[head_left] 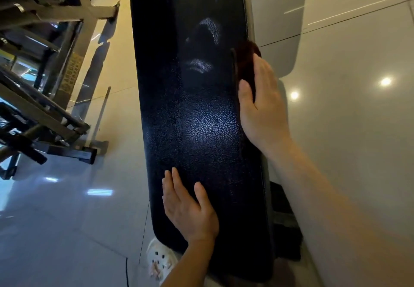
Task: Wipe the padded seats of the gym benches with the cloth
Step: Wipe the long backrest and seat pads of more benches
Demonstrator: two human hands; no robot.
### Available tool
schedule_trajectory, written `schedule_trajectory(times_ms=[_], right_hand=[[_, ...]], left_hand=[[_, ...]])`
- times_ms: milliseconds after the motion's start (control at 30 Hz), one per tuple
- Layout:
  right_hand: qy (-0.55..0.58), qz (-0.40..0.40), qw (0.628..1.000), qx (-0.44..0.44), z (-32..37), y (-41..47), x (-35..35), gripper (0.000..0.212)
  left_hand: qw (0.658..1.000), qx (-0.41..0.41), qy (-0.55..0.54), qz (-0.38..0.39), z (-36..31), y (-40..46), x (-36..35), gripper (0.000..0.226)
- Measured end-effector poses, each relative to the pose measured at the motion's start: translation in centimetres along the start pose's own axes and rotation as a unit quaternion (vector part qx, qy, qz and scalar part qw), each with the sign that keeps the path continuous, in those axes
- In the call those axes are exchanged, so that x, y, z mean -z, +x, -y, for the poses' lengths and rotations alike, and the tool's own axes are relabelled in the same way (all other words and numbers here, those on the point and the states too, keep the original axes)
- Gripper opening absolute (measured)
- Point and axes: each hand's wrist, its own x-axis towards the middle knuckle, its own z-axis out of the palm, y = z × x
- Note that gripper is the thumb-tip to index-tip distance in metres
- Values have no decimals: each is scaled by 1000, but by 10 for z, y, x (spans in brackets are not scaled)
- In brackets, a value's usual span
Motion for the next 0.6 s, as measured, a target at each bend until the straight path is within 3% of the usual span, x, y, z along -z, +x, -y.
schedule_trajectory(times_ms=[300,600], right_hand=[[-19,5,999,-25,-20,-148,2,58],[84,46,995,-30,-13,-47,0,66]], left_hand=[[1000,4,6,0,-4,-1,2,74],[1000,-2,4,-11,-4,1,0,71]])
